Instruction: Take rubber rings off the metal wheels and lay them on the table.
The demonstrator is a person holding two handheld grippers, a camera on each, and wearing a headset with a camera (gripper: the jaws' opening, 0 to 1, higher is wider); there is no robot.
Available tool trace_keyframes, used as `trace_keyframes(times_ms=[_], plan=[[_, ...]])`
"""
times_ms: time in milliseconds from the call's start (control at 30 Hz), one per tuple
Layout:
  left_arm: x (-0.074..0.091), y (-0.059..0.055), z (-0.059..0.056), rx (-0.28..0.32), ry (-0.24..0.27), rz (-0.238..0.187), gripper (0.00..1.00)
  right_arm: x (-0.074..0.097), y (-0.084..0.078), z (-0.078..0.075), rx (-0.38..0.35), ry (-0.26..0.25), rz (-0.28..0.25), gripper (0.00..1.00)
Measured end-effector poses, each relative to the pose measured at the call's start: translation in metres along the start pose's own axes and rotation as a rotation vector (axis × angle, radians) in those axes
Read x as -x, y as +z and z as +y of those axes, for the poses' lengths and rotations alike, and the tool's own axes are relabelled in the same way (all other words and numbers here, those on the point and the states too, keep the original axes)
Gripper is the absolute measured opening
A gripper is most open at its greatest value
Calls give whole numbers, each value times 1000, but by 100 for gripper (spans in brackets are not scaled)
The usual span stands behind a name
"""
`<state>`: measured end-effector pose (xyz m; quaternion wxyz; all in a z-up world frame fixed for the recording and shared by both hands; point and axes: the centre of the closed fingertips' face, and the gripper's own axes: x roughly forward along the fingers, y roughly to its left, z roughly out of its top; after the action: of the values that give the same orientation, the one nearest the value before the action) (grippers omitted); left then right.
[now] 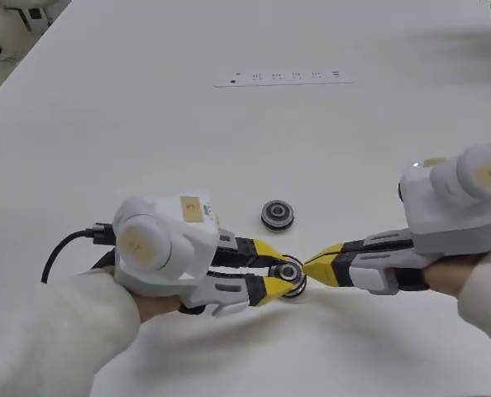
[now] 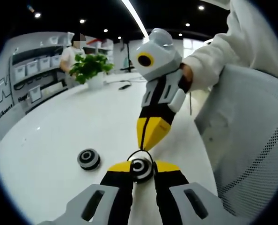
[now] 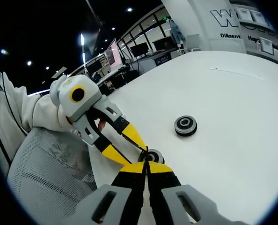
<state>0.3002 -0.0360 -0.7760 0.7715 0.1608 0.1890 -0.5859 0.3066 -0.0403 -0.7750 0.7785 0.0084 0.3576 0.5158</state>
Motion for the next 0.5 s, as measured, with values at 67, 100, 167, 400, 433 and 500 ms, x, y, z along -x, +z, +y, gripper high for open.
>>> trace_keyframes(times_ms=[67, 100, 167, 400, 433, 500], plan=[[2, 4, -3, -11, -5, -2, 19, 2, -1, 1, 10, -4, 6, 0], [2, 5, -3, -13, -7, -3, 20, 3, -1, 1, 15, -6, 7, 0], [5, 9, -4, -14, -5, -10, 23, 5, 0, 2, 18, -9, 6, 0], [14, 15, 4, 0, 35, -22, 35, 17, 4, 3, 17, -26, -14, 0], [15, 16, 4, 2, 39, -25, 36, 18, 5, 3, 17, -28, -18, 0], [18, 17, 5, 6, 44, -30, 41, 22, 7, 4, 17, -32, -27, 0]])
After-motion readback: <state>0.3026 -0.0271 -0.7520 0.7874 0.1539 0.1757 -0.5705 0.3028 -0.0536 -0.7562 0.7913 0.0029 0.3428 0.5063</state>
